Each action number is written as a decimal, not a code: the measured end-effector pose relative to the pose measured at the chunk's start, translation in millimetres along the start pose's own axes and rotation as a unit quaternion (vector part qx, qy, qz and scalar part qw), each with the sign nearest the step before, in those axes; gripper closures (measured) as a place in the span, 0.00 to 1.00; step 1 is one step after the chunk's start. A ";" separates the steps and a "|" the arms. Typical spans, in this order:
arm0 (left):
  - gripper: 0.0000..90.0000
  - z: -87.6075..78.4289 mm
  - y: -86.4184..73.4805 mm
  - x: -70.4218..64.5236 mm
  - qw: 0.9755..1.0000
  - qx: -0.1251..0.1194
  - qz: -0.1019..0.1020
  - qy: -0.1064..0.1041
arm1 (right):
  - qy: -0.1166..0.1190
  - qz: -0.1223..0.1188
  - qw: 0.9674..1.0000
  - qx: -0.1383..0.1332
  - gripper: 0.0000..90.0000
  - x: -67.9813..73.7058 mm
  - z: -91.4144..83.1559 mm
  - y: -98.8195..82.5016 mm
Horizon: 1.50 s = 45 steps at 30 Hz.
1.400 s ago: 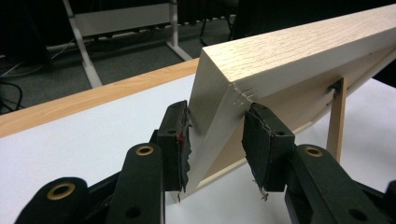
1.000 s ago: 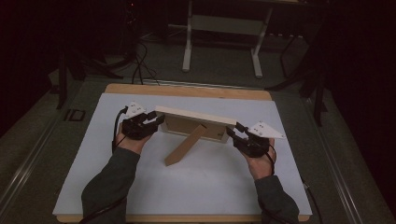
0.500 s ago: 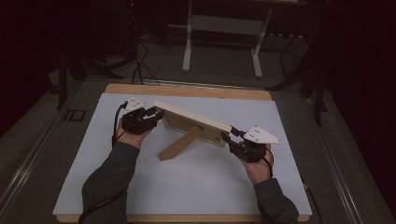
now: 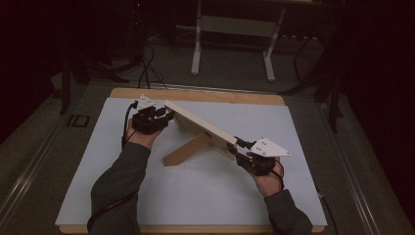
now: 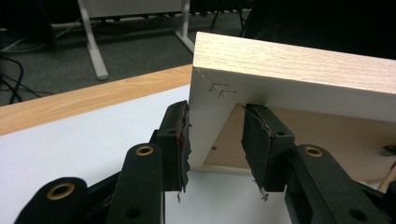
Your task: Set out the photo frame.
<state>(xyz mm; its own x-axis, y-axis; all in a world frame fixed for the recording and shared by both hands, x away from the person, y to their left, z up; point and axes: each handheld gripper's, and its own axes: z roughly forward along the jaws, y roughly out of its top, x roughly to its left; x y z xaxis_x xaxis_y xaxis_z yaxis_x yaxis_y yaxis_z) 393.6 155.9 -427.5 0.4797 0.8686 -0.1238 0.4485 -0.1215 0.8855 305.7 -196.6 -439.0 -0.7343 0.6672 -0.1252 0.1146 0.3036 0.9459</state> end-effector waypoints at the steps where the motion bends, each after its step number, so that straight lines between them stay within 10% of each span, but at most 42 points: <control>1: 0.69 1.3 0.8 0.3 1.000 0.001 0.000 0.000 | 0.002 -0.001 1.000 0.000 0.73 1.4 0.2 0.1; 45: 0.72 25.7 19.6 -34.1 0.998 0.021 0.029 -0.042 | 0.018 -0.033 0.999 0.014 0.71 63.0 37.8 24.3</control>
<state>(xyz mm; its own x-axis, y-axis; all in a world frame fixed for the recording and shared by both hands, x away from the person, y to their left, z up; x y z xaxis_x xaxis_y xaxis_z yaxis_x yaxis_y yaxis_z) 405.4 111.5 -417.4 0.5665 0.8165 -0.1115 0.4482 -0.1918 0.8731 287.5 -121.5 -435.3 -0.7641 0.6205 -0.1764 0.0824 0.3651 0.9273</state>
